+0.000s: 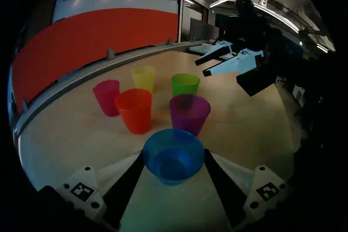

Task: Pour water

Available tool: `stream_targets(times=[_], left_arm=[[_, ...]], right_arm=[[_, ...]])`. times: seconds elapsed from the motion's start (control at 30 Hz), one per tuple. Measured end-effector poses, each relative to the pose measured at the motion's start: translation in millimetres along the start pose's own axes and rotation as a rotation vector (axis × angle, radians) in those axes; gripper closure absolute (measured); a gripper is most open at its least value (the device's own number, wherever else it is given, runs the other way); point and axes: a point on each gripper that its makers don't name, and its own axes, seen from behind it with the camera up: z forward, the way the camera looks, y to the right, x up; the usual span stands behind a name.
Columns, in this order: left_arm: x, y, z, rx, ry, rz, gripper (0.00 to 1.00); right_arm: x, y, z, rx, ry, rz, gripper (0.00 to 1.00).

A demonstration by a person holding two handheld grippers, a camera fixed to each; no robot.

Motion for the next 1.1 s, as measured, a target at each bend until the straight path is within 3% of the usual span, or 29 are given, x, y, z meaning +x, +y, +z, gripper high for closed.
stream_targets(times=[0.27,0.33,1.1], left_arm=[[0,-1.1,5.3,0.003,-0.014,0.016,0.06],[0,-1.6,5.9,0.005,-0.017,0.018,0.11],[1,-1.8,8.0,0.002,-0.018,0.023,0.11]], right_arm=[[0,1,1.8,0.003,-0.001,0.002,0.00],[0,1,2.0,0.004,-0.001,0.002,0.00],[-15,-9,21.3,0.032,-0.039,-0.013,0.00]])
